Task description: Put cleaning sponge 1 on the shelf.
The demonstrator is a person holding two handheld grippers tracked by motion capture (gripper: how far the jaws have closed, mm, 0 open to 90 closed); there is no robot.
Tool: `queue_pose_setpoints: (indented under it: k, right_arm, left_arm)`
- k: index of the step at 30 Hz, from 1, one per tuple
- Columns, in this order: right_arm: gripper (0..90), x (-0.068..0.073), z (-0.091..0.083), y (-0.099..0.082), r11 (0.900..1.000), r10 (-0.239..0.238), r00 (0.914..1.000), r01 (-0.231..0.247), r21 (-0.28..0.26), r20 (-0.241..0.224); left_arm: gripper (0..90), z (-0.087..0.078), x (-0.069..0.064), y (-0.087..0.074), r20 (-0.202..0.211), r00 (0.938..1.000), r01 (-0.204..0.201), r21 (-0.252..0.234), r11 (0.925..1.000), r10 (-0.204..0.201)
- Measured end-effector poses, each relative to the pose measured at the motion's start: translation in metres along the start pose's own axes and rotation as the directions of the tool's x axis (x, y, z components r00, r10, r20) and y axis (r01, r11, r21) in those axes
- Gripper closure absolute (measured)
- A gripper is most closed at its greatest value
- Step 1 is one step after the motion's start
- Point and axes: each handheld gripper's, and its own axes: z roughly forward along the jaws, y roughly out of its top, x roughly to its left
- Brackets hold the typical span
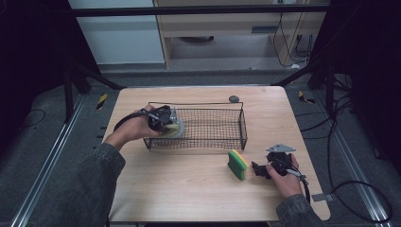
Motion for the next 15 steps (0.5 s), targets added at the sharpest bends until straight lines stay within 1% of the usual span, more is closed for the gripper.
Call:
queue_pose_setpoints:
  k: [2,7,12,15]
  right_arm:
    - [0.7,0.0,0.0,0.0,1.0,-0.001,1.0,0.001,0.0,0.0]
    - [0.7,0.0,0.0,0.0,1.0,-0.001,1.0,0.001,0.0,0.0]
    - [0.7,0.0,0.0,0.0,1.0,-0.001,1.0,0.001,0.0,0.0]
    - [0.7,0.0,0.0,0.0,1.0,0.001,1.0,-0.001,0.0,-0.001]
  left_arm:
    - [69.7,0.003,-0.001,0.0,0.006,1.0,0.001,0.008,1.0,-0.001]
    - [69.6,0.007,-0.001,0.002,0.011,0.9998,0.017,0.004,0.9999,-0.017]
    - [69.5,0.012,-0.002,0.006,0.025,0.9996,0.012,0.014,0.9998,-0.013]
    - [69.4,0.014,-0.002,0.007,0.033,0.9992,0.022,0.017,0.9996,-0.023]
